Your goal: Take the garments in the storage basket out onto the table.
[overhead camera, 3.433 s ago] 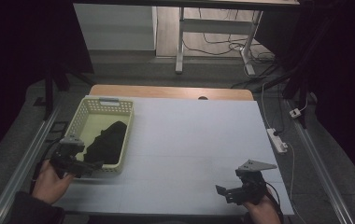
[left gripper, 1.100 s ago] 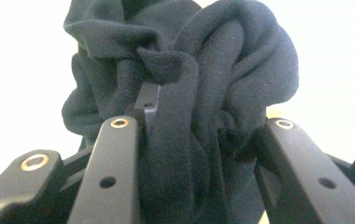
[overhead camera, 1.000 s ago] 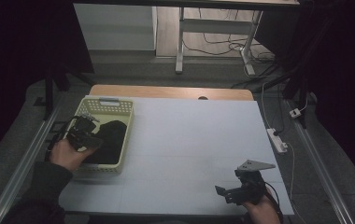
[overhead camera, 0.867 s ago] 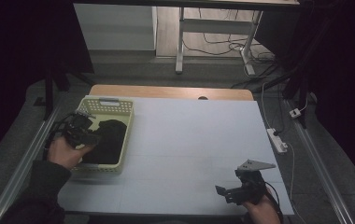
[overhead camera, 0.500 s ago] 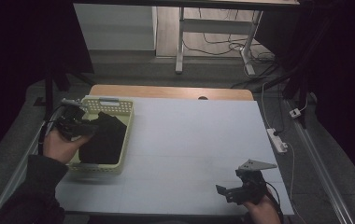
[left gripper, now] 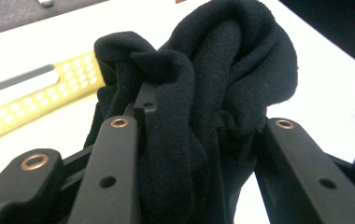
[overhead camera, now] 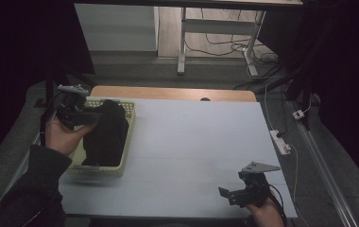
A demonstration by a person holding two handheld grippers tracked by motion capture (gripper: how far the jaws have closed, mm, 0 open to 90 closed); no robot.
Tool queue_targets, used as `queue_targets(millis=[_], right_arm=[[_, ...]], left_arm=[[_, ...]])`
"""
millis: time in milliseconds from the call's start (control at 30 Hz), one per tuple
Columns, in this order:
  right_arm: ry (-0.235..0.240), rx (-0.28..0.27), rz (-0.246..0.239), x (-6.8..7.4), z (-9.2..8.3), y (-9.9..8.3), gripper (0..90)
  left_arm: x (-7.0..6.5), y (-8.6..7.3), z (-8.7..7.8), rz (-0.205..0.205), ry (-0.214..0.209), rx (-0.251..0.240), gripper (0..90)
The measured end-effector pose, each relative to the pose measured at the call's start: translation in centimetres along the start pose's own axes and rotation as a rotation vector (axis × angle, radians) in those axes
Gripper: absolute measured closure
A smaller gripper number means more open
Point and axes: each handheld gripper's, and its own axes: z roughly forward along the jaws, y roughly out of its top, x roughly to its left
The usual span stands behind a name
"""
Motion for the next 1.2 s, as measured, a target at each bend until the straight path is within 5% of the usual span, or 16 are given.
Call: queue_targets(millis=[767,1200], right_arm=[[-0.003,-0.006,0.004,0.0,-0.1,0.0,0.6],[-0.002,-0.011,0.001,0.0,-0.1,0.0,0.6]], left_arm=[[-4.7,7.0,0.6,0.105,-0.107,-0.094,62.6],[-6.9,10.8,1.9,0.130,-0.175,-0.127,62.6]])
